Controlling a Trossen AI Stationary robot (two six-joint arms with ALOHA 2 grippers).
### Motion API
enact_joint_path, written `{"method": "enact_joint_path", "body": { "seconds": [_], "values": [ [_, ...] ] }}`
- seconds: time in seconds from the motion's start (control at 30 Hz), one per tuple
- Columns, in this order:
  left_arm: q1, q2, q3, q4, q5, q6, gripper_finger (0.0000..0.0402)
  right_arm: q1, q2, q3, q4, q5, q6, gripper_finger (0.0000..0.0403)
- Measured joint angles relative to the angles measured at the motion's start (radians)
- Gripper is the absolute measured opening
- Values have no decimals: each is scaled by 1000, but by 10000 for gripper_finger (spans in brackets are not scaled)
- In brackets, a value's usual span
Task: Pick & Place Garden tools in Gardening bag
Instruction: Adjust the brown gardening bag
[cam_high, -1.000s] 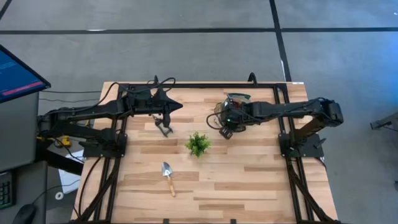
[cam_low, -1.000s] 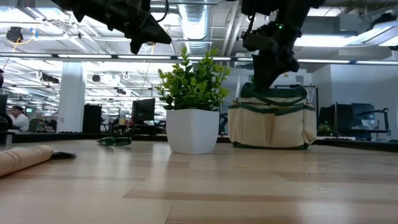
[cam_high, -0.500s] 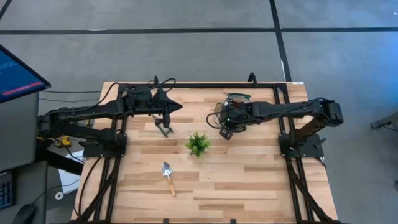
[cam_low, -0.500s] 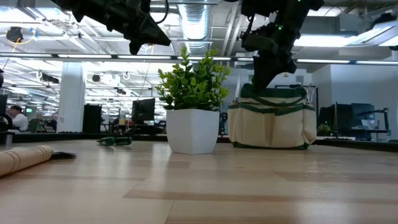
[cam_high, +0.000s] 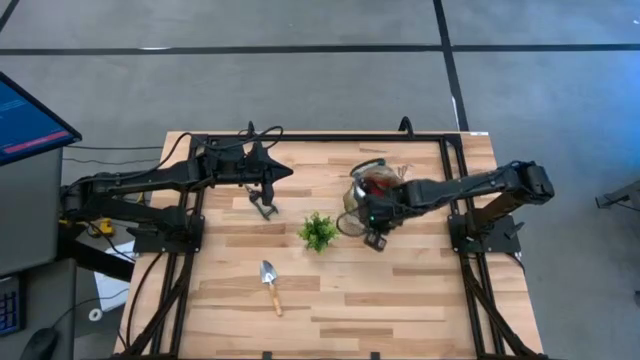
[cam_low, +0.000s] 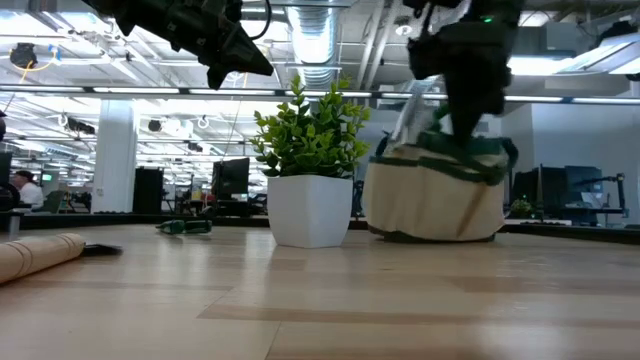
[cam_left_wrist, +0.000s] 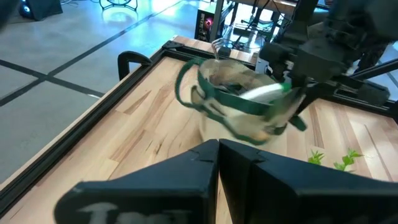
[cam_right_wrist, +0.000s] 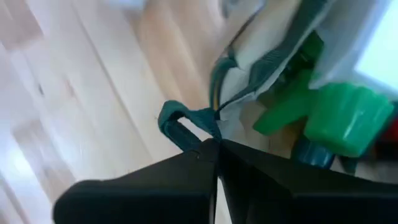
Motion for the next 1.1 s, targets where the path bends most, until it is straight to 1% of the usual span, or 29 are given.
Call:
{"method": "enact_joint_path", "body": {
  "seconds": [0.23, 0.43, 0.6, 0.73, 0.83, 1.1],
  "values": [
    [0, 0, 0, 0, 0, 0, 1, 120, 0, 0, -171, -18, 96, 1],
    [0, 0, 0, 0, 0, 0, 1, 180, -10, 1, -281, -15, 165, 0],
    [0, 0, 0, 0, 0, -1, 1, 199, -40, 1, -363, 2, 190, 0],
    [0, 0, 0, -1, 0, -2, 1, 190, -99, 0, -412, 55, 224, 0],
    [0, 0, 0, -2, 0, -2, 1, 173, -154, 0, -417, 88, 258, 0],
    [0, 0, 0, -5, 0, -2, 1, 168, -266, 0, -412, 90, 314, 11]
  ]
}}
